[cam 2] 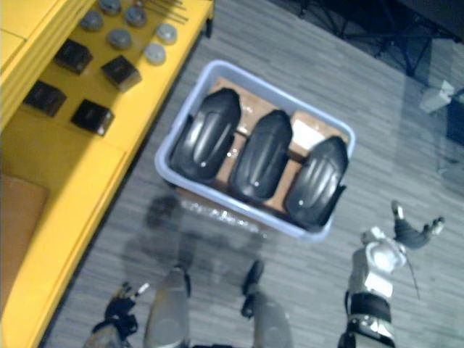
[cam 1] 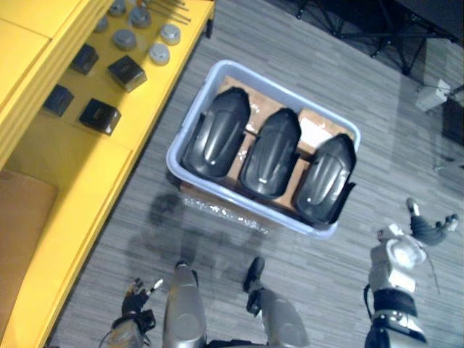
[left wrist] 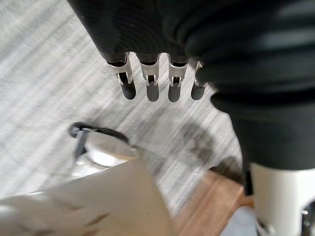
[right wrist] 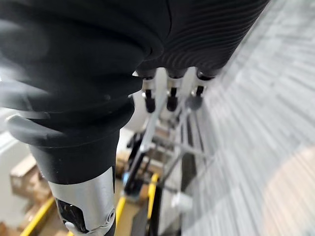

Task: Walk over and take plastic housings, then place them on the shelf

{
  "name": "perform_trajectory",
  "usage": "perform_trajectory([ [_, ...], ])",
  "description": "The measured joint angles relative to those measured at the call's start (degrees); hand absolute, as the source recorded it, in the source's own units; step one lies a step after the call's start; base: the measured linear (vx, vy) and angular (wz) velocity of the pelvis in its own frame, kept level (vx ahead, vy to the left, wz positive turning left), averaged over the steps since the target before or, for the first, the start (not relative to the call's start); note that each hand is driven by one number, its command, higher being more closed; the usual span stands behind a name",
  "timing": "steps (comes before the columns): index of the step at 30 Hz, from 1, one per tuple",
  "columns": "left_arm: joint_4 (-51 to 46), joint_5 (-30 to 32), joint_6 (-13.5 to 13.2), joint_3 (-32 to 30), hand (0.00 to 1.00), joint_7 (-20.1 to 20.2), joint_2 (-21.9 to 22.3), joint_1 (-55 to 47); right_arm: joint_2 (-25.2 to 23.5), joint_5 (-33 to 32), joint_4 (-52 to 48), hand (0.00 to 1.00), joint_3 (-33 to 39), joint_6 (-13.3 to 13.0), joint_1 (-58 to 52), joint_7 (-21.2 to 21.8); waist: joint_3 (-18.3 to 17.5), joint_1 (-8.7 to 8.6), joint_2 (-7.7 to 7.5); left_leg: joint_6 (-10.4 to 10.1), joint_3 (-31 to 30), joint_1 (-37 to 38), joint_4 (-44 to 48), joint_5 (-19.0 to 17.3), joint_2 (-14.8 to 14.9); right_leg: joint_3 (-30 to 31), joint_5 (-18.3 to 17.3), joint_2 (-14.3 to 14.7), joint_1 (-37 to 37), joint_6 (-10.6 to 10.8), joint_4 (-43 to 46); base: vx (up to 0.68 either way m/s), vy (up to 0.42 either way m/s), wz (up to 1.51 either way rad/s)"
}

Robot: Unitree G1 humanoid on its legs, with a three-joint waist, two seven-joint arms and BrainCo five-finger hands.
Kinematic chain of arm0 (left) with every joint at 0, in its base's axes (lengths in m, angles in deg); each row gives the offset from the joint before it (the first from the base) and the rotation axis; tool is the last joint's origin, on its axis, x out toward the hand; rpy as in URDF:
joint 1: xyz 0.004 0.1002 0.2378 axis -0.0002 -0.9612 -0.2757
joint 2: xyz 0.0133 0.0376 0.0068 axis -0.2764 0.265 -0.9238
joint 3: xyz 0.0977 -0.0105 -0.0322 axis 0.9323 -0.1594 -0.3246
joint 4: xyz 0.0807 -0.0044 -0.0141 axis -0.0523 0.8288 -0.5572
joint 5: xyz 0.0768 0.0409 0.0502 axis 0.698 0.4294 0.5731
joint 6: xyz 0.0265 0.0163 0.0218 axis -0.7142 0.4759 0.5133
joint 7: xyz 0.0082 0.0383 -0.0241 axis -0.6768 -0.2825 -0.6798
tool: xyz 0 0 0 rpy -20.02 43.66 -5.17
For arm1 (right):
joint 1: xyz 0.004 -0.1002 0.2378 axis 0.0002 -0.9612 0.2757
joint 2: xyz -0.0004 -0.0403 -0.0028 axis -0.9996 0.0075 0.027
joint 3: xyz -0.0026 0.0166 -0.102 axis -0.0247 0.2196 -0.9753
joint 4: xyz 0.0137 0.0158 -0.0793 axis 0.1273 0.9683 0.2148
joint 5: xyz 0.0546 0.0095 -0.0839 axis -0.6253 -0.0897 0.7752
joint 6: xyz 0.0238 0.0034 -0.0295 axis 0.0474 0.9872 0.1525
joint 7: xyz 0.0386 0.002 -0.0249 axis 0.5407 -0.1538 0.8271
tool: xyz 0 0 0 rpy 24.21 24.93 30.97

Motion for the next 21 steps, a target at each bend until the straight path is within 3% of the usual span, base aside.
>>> perform_trajectory([
  [6,-0.04,-0.13,0.06,2.42,0.0,-0.01,0.48,0.48,1.33,-2.35,5.95,0.0,0.04,0.96,0.88,0.68,0.1,-0.11,0.11,0.77,-0.19,-1.17,-1.91,1.07,-0.51,0.08,-0.54,-0.52,-2.71,-0.28,1.99,-0.05,-0.025,0.03],
  [11,0.31,-1.64,0.81,3.33,0.0,0.27,1.14,1.06,6.01,-4.93,12.14,0.0,0.05,3.1,2.67,4.79,1.46,-0.11,2.02,1.04,-0.07,-1.05,-4.67,3.23,-2.2,-0.06,-0.68,-2.17,-3.99,-0.32,2.94,-0.01,-0.011,0.07],
  [14,0.56,-2.26,0.93,4.15,0.0,-0.01,1.01,1.05,7.84,-5.66,15.22,0.0,0.03,4.02,4.7,6.64,1.67,-0.04,2.38,0.94,0.0,-1.08,-5.96,4.1,-2.72,-0.03,-0.71,-2.62,-4.82,-0.36,3.22,0.0,-0.012,0.04],
  [19,2.73,-2.42,1.29,4.55,0.0,0.73,1.21,1.1,11.08,-5.48,19.8,0.0,-0.02,3.86,7.37,6.71,2.08,-0.23,3.21,1.26,-0.29,-2.01,-7.06,5.39,-4.1,-0.22,-1.82,-4.27,-7.23,-0.28,5.93,-0.01,-0.003,0.08],
  [21,4.13,-2.69,1.35,4.54,0.0,1.16,1.26,1.04,11.89,-4.15,19.82,0.0,0.0,1.82,8.42,4.23,2.39,-0.2,3.75,1.27,-0.45,-2.19,-6.9,5.39,-4.32,-0.2,-2.26,-4.65,-7.78,-0.3,7.0,-0.02,0.01,0.07],
])
